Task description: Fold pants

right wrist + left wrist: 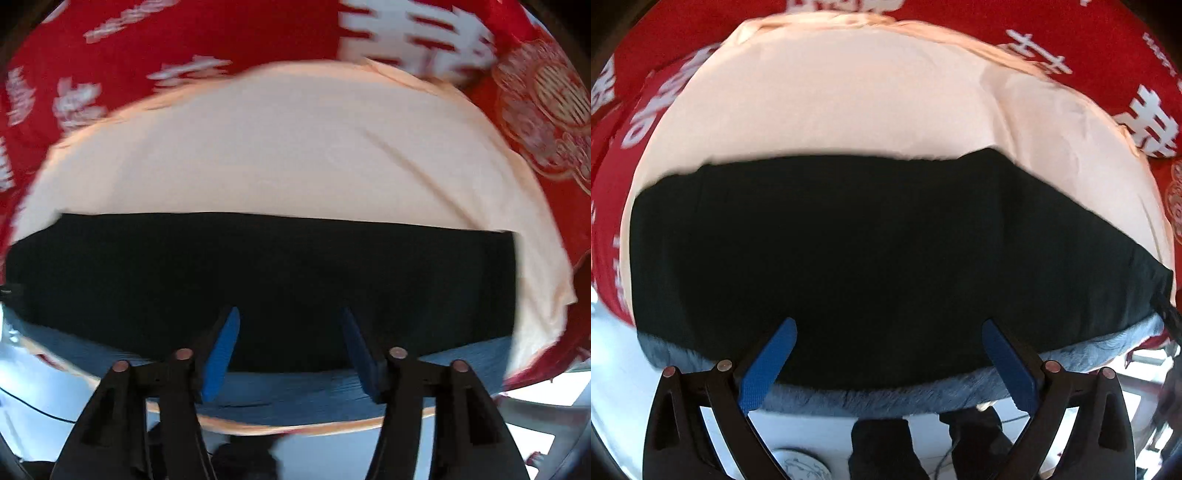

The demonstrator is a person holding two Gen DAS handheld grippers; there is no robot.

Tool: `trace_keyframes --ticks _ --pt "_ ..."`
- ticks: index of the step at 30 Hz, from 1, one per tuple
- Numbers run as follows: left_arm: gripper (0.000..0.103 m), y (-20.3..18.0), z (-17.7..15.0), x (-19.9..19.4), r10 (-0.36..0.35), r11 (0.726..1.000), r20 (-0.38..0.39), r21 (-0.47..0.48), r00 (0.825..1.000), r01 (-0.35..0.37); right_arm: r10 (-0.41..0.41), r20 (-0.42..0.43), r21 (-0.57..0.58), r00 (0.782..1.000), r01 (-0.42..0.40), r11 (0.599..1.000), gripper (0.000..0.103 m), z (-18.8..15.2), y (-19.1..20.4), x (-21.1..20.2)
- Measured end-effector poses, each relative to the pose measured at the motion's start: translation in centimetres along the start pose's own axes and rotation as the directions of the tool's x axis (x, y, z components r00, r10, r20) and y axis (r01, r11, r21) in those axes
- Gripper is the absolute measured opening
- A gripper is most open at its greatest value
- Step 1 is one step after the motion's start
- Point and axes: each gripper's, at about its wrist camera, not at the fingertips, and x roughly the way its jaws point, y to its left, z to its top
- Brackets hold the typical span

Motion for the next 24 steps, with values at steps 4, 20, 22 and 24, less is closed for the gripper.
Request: trace_keyframes --ticks 4,20,22,24 --pt "0.101 -1.1 -1.2 1.8 0.034 0.999 -0.022 0.029 0.999 -0.033 0.191 -0.033 -0.175 0.981 -0.194 0.965 0.078 -1.5 13.6 2.1" --pt "0.101 7.6 1.4 -1.1 -0.08 0.991 0.07 -0.099 0.994 0.087 -0.129 -0.062 0.086 0.99 0.134 0.987 0.078 -0.6 -1.0 1.7" --pt "0.101 8.1 2.3 -1.6 -0.094 0.983 0.113 -0.15 0.989 0.11 -0.084 -0.011 -0.003 0.996 0.084 0.997 0.079 1.0 4.4 1.7" --pt "0.101 9.4 3.1 -1.0 -0.05 0.977 0.117 -0.2 0.992 0.072 0.03 0.01 -0.093 1.0 -0.029 0.995 0.08 2.6 11.5 2.4"
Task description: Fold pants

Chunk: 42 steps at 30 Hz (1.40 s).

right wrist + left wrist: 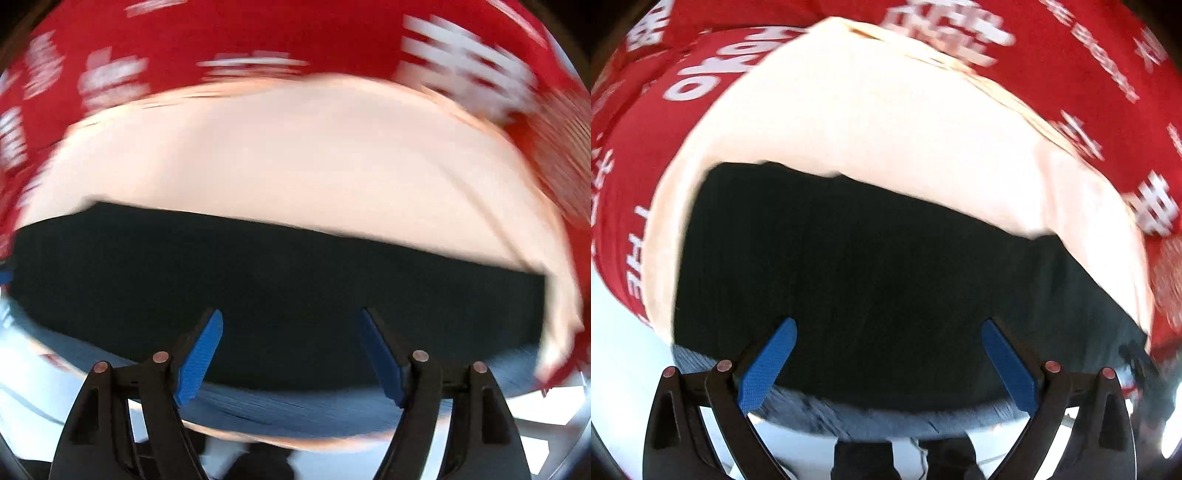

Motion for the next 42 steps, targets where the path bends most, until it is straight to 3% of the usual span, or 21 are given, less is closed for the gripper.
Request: trace_keyframes --ticks 3,5,7,8,9,12,14,15,18,20,23,26,27,29,32,33,35,36,37,39,42 --pt "0.101 3.5 1.0 2.3 0.064 0.991 -0.033 -0.117 0.997 -0.068 0.207 -0.014 -0.084 0.978 -0.208 0.975 0.079 2.2 9.6 1.8" --pt "0.101 4.3 0.9 2.3 0.017 0.993 -0.02 -0.117 1.0 -0.019 0.289 -0.016 -0.196 0.957 -0.286 0.938 0.08 3.2 15.9 3.0" --pt "0.101 3.9 0.9 1.5 0.015 0.997 -0.035 -0.078 0.999 -0.018 0.274 -0.076 -0.281 0.959 -0.285 0.917 0.082 3.7 21.0 6.5" --pt "0.101 4.0 0.8 0.7 0.027 0.997 -0.016 -0.076 1.0 -0.028 0.239 -0.161 -0.292 0.958 -0.277 0.915 0.089 3.7 22.7 9.3" --pt "0.101 4.4 0.8 -0.1 0.033 0.996 0.007 -0.088 0.999 -0.032 0.246 -0.126 -0.3 0.961 -0.274 0.914 0.096 4.1 23.4 9.5" --pt "0.101 7.2 1.1 -1.3 -0.024 0.984 0.035 -0.174 0.999 0.03 0.295 -0.074 -0.343 0.953 -0.302 0.89 0.097 5.7 25.1 7.7" --pt "0.101 7.9 1.0 -0.2 -0.054 0.974 0.01 -0.219 0.998 0.055 0.321 -0.002 -0.417 0.947 -0.292 0.86 0.098 5.1 26.1 5.7" --pt "0.101 8.2 1.0 0.8 -0.06 0.971 -0.011 -0.232 0.998 0.056 0.312 -0.008 -0.445 0.95 -0.283 0.85 0.098 4.9 26.8 5.9" --pt "0.101 7.6 0.9 2.5 -0.006 0.981 -0.035 -0.193 0.999 -0.001 0.275 -0.116 -0.426 0.954 -0.298 0.854 0.098 4.8 27.0 8.3" --pt "0.101 6.3 1.4 2.2 0.037 0.989 -0.054 -0.138 0.998 -0.045 0.268 -0.099 -0.473 0.958 -0.282 0.835 0.1 4.7 27.7 7.3" --pt "0.101 5.0 1.7 0.2 -0.037 0.988 0.003 -0.151 0.999 0.037 0.276 -0.052 -0.474 0.96 -0.267 0.839 0.1 5.4 27.3 5.8" --pt "0.101 2.8 2.3 1.3 -0.052 0.993 -0.018 -0.108 0.998 0.05 0.236 -0.096 -0.392 0.967 -0.255 0.884 0.1 5.9 23.9 8.2" --pt "0.101 2.3 2.5 2.0 -0.015 0.996 -0.03 -0.087 0.999 0.012 0.288 -0.098 -0.356 0.953 -0.304 0.884 0.1 6.1 22.7 8.5" --pt "0.101 1.4 3.0 2.9 0.068 0.997 -0.038 -0.045 0.997 -0.069 0.303 -0.098 -0.347 0.948 -0.318 0.882 0.1 6.4 22.0 7.7" --pt "0.101 0.7 3.4 2.3 0.043 0.997 -0.033 -0.058 0.999 -0.045 0.286 -0.003 -0.333 0.958 -0.27 0.903 0.1 6.0 20.1 5.3" --pt "0.101 0.5 3.3 2.0 0.027 0.998 -0.026 -0.06 0.999 -0.028 0.268 -0.005 -0.303 0.964 -0.257 0.918 0.1 5.8 19.0 5.9" --pt "0.101 -0.2 3.0 2.4 0.029 0.998 -0.042 -0.046 0.999 -0.031 0.232 -0.098 -0.22 0.968 -0.248 0.943 0.1 4.8 16.5 8.3" --pt "0.101 -0.6 2.9 2.9 0.049 0.998 -0.054 -0.028 0.997 -0.051 0.254 -0.145 -0.186 0.956 -0.279 0.942 0.1 3.9 15.1 9.1" --pt "0.101 -1.3 3.1 3.5 0.095 0.996 -0.067 0.002 0.993 -0.095 0.266 -0.118 -0.191 0.957 -0.285 0.939 0.1 3.5 14.5 8.4" --pt "0.101 -3.3 4.0 4.2 0.151 0.988 -0.076 0.049 0.986 -0.147 0.205 -0.085 -0.22 0.975 -0.219 0.951 0.1 2.5 13.2 5.9" --pt "0.101 -4.9 3.7 3.5 0.119 0.992 -0.073 0.046 0.99 -0.116 0.183 -0.072 -0.19 0.981 -0.193 0.962 0.1 0.4 9.8 3.2"
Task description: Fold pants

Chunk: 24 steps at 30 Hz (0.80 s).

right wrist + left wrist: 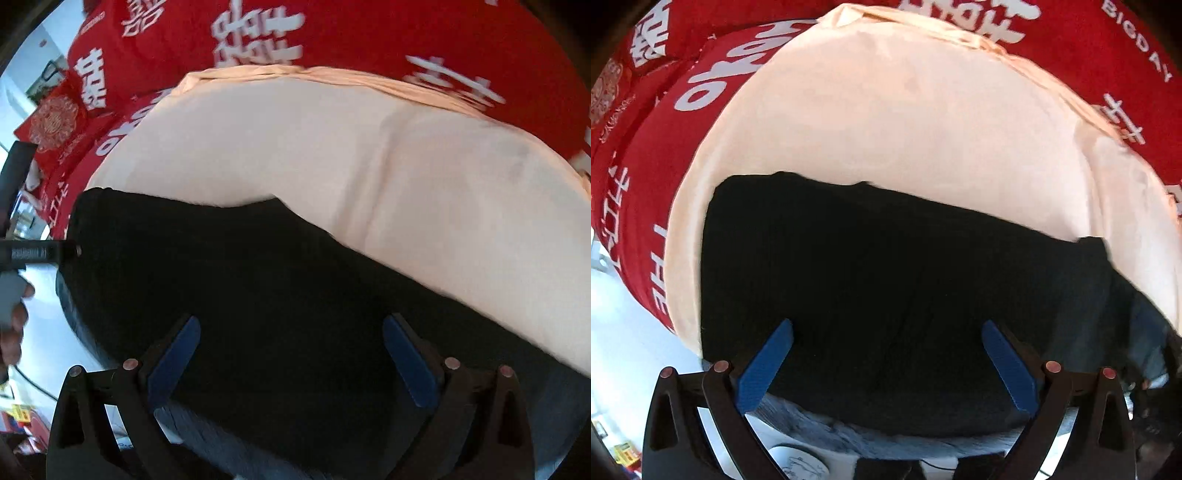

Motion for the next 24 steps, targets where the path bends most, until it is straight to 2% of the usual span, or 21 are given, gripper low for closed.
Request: trace_keyframes --ticks 3,4,5,7,9,13,15,16,17,18,20,24 --pt "0.101 -3.9 -0.8 -0.3 -0.086 0.996 -0.045 0.034 0.995 0.087 -0.071 -0.053 0.101 0.996 0.076 0.992 0.1 -3.6 -5.3 -1.0" --pt "0.101 -5.1 -1.2 -0.3 -0.097 0.993 -0.055 0.057 0.994 0.1 -0.092 -0.041 0.118 0.995 0.096 0.988 0.1 -4.9 -7.1 -1.8" --pt "0.101 -7.1 -1.7 -0.2 -0.113 0.988 -0.07 0.097 0.991 0.119 -0.099 -0.012 0.13 0.995 0.1 0.986 0.1 -6.2 -9.1 -3.0" --pt "0.101 -11.3 -2.6 -0.1 -0.131 0.974 -0.083 0.176 0.988 0.143 -0.176 -0.047 0.148 0.983 0.181 0.972 0.1 -8.4 -13.1 -4.7" --pt "0.101 -15.4 -3.7 0.4 -0.151 0.956 -0.101 0.237 0.983 0.171 -0.209 -0.056 0.193 0.976 0.216 0.957 0.1 -10.4 -17.0 -6.1" --pt "0.101 -24.3 -6.6 2.5 -0.173 0.929 -0.176 0.298 0.969 0.22 -0.289 -0.075 0.315 0.954 0.297 0.901 0.1 -15.4 -26.6 -9.7" --pt "0.101 -29.6 -7.7 3.6 -0.187 0.902 -0.201 0.352 0.962 0.249 -0.337 -0.088 0.41 0.937 0.342 0.846 0.1 -18.3 -32.2 -12.3" --pt "0.101 -31.9 -8.3 3.9 -0.183 0.892 -0.213 0.375 0.96 0.253 -0.348 -0.089 0.435 0.933 0.351 0.829 0.101 -19.0 -33.5 -13.3" --pt "0.101 -34.1 -9.0 4.2 -0.166 0.889 -0.227 0.387 0.96 0.245 -0.384 -0.122 0.458 0.915 0.395 0.796 0.101 -19.9 -35.0 -14.6" --pt "0.101 -36.0 -9.5 4.3 -0.159 0.888 -0.242 0.388 0.957 0.246 -0.383 -0.141 0.484 0.913 0.401 0.778 0.101 -20.8 -36.0 -16.1" --pt "0.101 -38.4 -10.3 3.6 -0.159 0.888 -0.255 0.386 0.954 0.251 -0.345 -0.088 0.549 0.934 0.334 0.766 0.101 -23.0 -37.1 -20.4" --pt "0.101 -42.0 -11.9 0.2 -0.12 0.887 -0.238 0.411 0.964 0.212 -0.33 -0.06 0.576 0.942 0.303 0.759 0.101 -25.2 -36.8 -26.4"
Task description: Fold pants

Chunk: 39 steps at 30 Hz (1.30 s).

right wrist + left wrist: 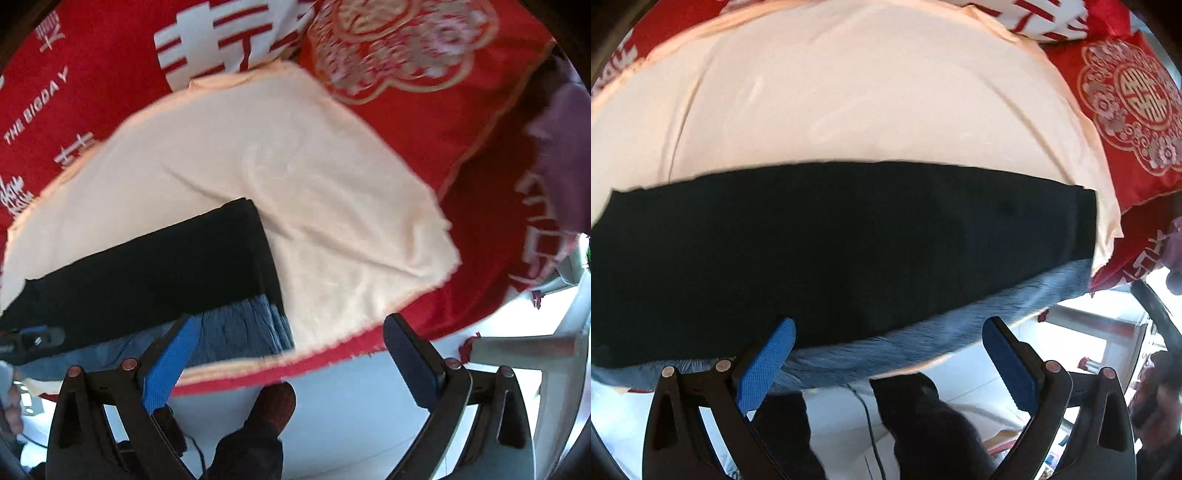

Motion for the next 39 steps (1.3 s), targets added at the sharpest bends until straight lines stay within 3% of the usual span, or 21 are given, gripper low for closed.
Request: trace_keyframes --ticks 5,7,13,15,18,19,20,22,26,31,35,39 --pt "0.101 -2.6 -1.3 -5.7 0.033 0.999 0.069 0.028 0.997 -0.035 0.022 -0.014 -0.03 1.0 -0.023 0.999 0.101 0.3 3.4 -2.7" --pt "0.101 -3.6 -1.4 -7.5 0.03 0.999 0.114 0.033 0.993 -0.034 -0.005 -0.017 -0.081 1.0 0.004 0.997 0.101 0.6 4.2 -4.1" --pt "0.101 -6.1 -1.7 -12.9 0.054 0.981 0.299 0.163 0.953 -0.107 -0.099 0.114 -0.165 0.989 0.117 0.979 0.101 2.4 7.3 -9.4" --pt "0.101 -6.0 -2.3 -14.8 0.046 0.974 0.323 0.197 0.945 -0.114 -0.127 0.262 -0.142 0.957 0.168 0.976 0.101 2.5 8.1 -14.0" --pt "0.101 -5.0 -3.9 -16.9 -0.025 0.972 0.33 0.228 0.944 -0.054 -0.148 0.506 -0.072 0.85 0.213 0.974 0.103 0.7 9.1 -20.4" --pt "0.101 -5.0 -4.3 -16.9 -0.04 0.97 0.315 0.239 0.948 -0.039 -0.147 0.528 -0.065 0.836 0.213 0.975 0.103 0.1 9.2 -21.0" --pt "0.101 -4.9 -4.8 -16.8 -0.052 0.967 0.295 0.252 0.954 -0.025 -0.156 0.508 -0.06 0.847 0.216 0.975 0.103 -0.4 9.7 -20.9" --pt "0.101 -4.7 -5.7 -16.2 -0.055 0.966 0.249 0.257 0.967 -0.011 -0.207 0.352 -0.091 0.913 0.254 0.963 0.103 -0.7 10.3 -18.6" --pt "0.101 -4.9 -6.6 -14.8 -0.041 0.966 0.189 0.259 0.981 -0.009 -0.207 0.202 -0.108 0.957 0.231 0.967 0.103 -2.2 10.5 -15.4" --pt "0.101 -6.1 -7.0 -14.1 0.003 0.963 0.195 0.262 0.981 -0.055 -0.153 0.15 -0.16 0.977 0.177 0.971 0.103 -1.7 10.1 -13.8" --pt "0.101 -7.3 -6.2 -12.8 0.036 0.979 0.197 0.189 0.98 -0.074 -0.114 0.087 -0.244 0.99 0.132 0.961 0.103 -0.5 9.7 -11.1" --pt "0.101 -8.9 -5.6 -11.7 0.074 0.988 0.2 0.121 0.977 -0.099 -0.035 0.015 -0.334 0.999 0.038 0.942 0.103 0.5 8.4 -8.8"
